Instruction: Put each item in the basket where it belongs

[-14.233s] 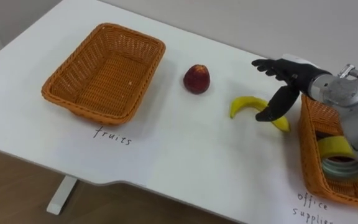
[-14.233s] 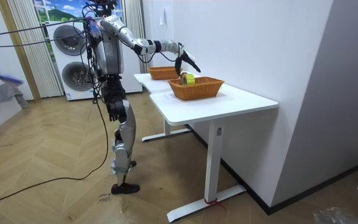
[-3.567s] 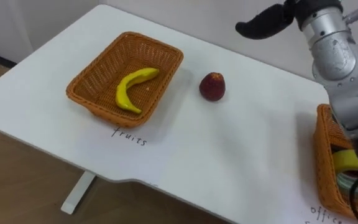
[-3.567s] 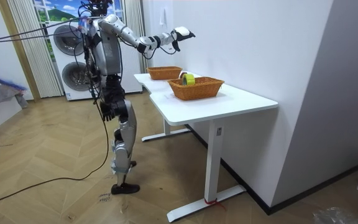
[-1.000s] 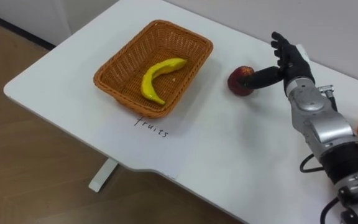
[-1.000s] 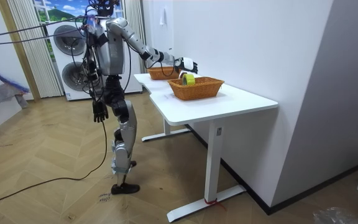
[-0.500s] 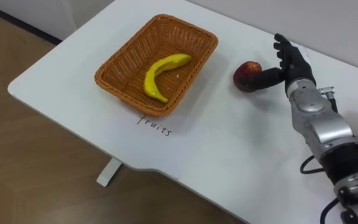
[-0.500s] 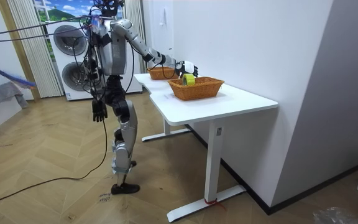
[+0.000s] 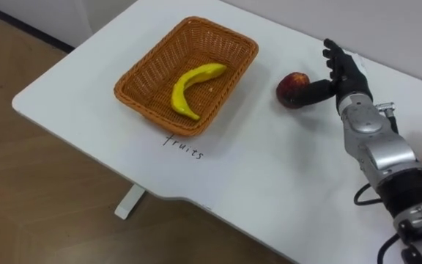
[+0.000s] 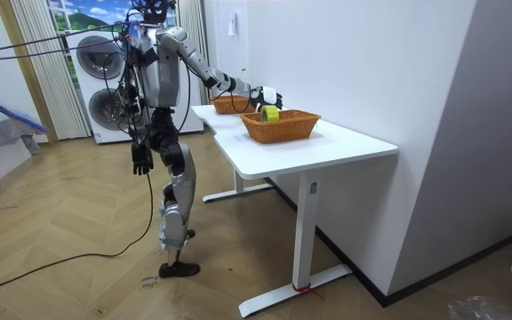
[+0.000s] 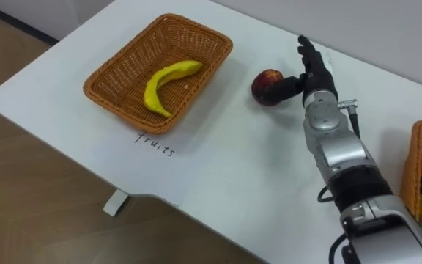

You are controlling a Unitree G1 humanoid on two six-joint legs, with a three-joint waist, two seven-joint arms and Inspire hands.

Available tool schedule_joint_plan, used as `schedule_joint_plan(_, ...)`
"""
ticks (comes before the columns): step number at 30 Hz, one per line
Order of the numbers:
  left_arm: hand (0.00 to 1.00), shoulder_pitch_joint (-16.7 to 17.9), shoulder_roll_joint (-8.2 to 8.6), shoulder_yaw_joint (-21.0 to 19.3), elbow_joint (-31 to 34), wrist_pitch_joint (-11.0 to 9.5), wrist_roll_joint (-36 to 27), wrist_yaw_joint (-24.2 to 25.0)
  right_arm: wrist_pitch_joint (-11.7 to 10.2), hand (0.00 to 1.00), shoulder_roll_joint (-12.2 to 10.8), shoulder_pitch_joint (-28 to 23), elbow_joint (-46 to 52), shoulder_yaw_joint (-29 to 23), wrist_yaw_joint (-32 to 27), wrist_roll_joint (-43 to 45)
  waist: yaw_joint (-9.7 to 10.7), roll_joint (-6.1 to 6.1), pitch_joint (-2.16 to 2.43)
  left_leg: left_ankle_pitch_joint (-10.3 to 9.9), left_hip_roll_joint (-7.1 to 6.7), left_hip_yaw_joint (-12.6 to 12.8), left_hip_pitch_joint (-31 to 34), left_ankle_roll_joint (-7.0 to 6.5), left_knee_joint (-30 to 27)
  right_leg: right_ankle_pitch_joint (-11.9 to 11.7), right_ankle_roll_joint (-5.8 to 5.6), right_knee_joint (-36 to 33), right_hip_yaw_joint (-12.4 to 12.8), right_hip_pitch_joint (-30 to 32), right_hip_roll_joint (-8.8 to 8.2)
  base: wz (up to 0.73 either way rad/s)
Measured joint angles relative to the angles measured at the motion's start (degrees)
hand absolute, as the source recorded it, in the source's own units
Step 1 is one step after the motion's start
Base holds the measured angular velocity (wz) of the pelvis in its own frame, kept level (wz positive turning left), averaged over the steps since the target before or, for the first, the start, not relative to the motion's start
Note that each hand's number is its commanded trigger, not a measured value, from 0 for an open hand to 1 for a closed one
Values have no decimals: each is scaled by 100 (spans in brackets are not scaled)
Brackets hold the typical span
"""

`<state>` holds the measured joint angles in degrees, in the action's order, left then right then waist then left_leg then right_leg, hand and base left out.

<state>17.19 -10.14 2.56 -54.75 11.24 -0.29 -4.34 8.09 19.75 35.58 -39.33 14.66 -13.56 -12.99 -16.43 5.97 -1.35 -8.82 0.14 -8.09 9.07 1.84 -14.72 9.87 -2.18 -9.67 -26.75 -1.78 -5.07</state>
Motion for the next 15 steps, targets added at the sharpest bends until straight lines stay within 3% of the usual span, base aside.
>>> schedule_joint_plan(15, 0, -10, -9, -1, 34, -78, 1, 57, -22, 0, -91, 0, -280, 218, 341, 0, -145, 2, 13, 16, -2, 1, 59, 3, -17, 0, 1, -12, -5, 59, -5, 0)
